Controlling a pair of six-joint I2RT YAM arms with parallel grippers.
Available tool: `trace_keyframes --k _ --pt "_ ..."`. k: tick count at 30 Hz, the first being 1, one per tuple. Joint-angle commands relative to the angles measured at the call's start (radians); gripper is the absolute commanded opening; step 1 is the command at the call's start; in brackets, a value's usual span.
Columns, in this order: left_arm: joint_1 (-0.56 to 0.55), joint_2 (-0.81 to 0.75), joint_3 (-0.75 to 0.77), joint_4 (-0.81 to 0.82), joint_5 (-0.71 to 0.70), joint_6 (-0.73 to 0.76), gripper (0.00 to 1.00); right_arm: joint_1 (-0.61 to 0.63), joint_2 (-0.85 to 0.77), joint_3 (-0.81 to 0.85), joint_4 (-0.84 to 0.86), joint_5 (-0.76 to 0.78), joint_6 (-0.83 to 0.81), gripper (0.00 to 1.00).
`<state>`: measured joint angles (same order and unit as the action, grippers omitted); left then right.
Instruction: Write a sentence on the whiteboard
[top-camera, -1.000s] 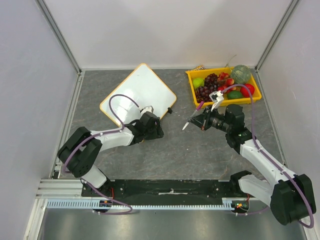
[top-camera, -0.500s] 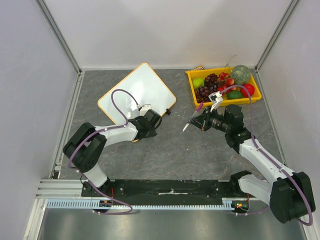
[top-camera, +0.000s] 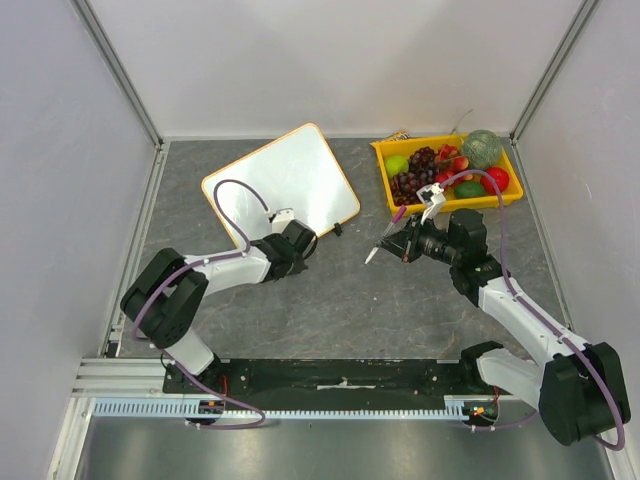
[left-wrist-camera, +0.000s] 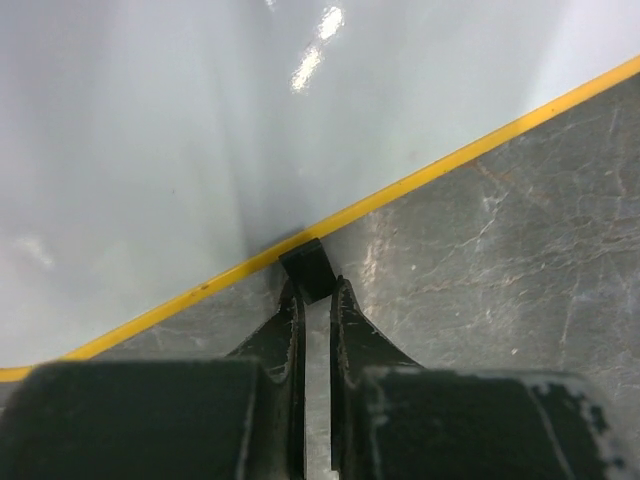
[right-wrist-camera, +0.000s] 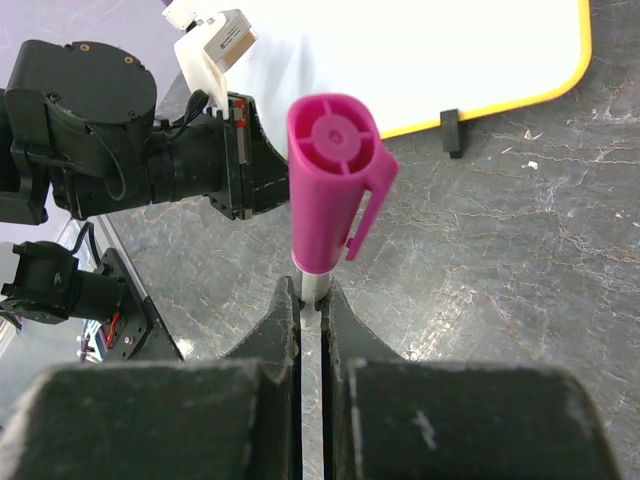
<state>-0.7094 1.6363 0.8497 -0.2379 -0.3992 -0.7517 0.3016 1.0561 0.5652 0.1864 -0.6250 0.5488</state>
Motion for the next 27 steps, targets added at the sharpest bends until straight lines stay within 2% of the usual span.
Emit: trace_keyframes --k 1,9,18,22,23,25,27 --pt "-0.035 -0.061 -0.067 -0.066 0.000 0.023 0.02 -0.005 -0.008 0.018 0.035 -0.015 -0.006 0.00" --pt "-0.156 -0.101 -0.100 -0.090 -0.003 -0.041 0.02 -0.010 -0.030 0.041 0.024 -0.013 0.000 0.00" --pt "-0.343 -0.101 -0.101 -0.101 -0.010 -0.121 0.02 -0.022 -0.054 0.062 -0.004 0.018 -0.003 0.00" --pt "-0.374 -0.081 -0.110 -0.118 -0.020 -0.161 0.02 -0.025 -0.054 0.064 -0.008 0.019 -0.003 0.00" --pt "-0.372 -0.075 -0.106 -0.132 -0.035 -0.169 0.04 -0.025 -0.053 0.064 -0.008 0.019 -0.003 0.00" --pt "-0.374 -0.070 -0.089 -0.167 -0.067 -0.186 0.15 -0.025 -0.051 0.062 -0.010 0.018 -0.004 0.00" --pt "-0.369 -0.067 -0.066 -0.199 -0.107 -0.205 0.37 -0.025 -0.048 0.061 -0.008 0.016 -0.004 0.00"
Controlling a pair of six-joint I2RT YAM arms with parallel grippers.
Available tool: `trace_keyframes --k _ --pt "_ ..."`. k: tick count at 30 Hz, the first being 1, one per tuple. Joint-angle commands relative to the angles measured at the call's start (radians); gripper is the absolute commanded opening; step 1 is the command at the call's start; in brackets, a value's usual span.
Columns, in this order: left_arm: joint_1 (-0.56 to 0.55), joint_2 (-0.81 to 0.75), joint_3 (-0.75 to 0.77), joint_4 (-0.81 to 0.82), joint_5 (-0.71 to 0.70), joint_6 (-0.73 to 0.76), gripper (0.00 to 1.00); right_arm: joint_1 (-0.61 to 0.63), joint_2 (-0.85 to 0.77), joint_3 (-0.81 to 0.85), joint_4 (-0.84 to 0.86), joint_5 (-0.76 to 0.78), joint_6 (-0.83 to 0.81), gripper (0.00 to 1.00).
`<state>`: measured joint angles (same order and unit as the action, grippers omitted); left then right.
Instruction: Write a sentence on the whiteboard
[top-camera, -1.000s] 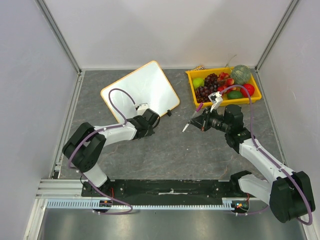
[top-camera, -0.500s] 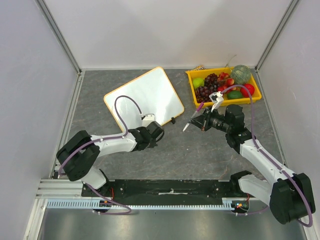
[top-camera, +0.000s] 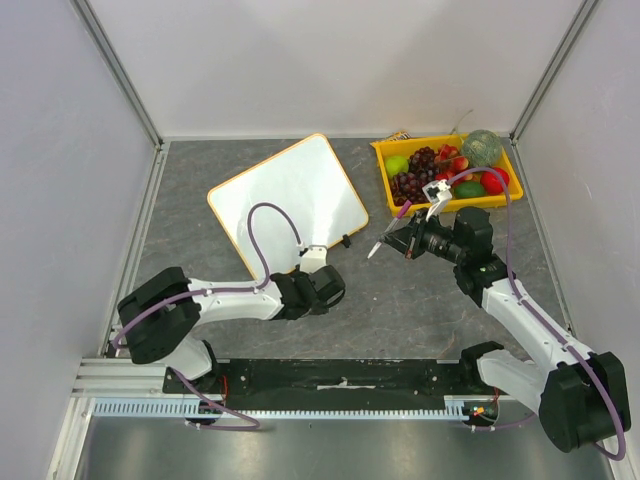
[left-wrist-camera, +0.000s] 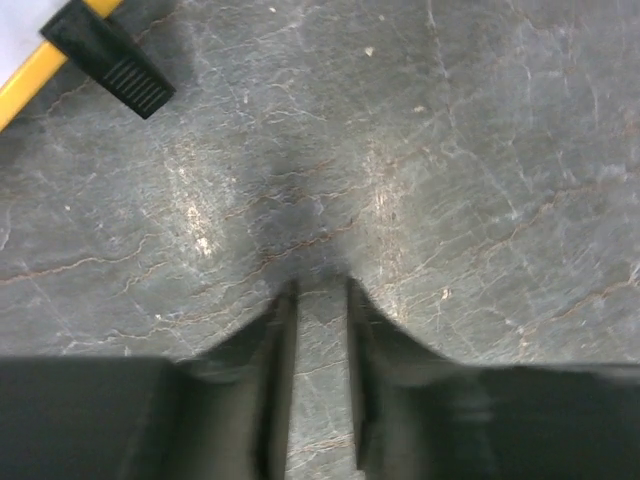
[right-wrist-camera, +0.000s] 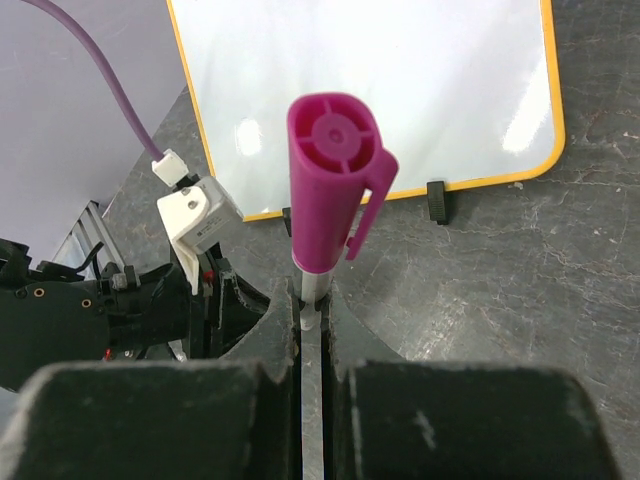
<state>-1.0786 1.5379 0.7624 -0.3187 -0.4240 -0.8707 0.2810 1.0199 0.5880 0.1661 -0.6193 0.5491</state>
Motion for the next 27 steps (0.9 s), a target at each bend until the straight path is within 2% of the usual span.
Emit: trace_keyframes --k 1,2,3,4,5,8,11,16,27 --pt "0.002 0.033 0.031 -0.131 -0.090 -0.096 0.54 -0.005 -0.011 0.038 0.012 0.007 -0.003 0.00" --pt "0.005 0.033 0.038 -0.154 -0.104 -0.108 0.68 -0.005 -0.011 0.038 0.012 0.004 -0.003 0.00" --pt "0.012 0.037 0.044 -0.164 -0.116 -0.122 0.76 -0.005 -0.011 0.036 0.010 0.004 -0.003 0.00" --pt "0.022 0.037 0.046 -0.168 -0.121 -0.125 0.82 -0.005 -0.009 0.035 0.013 0.004 -0.003 0.00" --pt "0.032 0.042 0.045 -0.165 -0.121 -0.123 0.84 -0.005 -0.009 0.035 0.013 0.004 -0.006 0.00" --pt "0.094 0.054 0.044 -0.129 -0.092 -0.091 0.83 -0.005 -0.007 0.032 0.012 0.001 -0.005 0.00" --pt "0.138 0.083 0.057 -0.097 -0.073 -0.057 0.76 -0.005 -0.003 0.029 0.015 -0.008 -0.005 0.00" --pt "0.206 0.157 0.095 -0.079 -0.044 -0.019 0.74 -0.006 -0.006 0.019 0.018 -0.010 -0.006 0.00" --pt "0.276 0.211 0.110 -0.031 -0.019 0.015 0.71 -0.006 0.017 0.015 0.035 -0.019 -0.008 0.00"
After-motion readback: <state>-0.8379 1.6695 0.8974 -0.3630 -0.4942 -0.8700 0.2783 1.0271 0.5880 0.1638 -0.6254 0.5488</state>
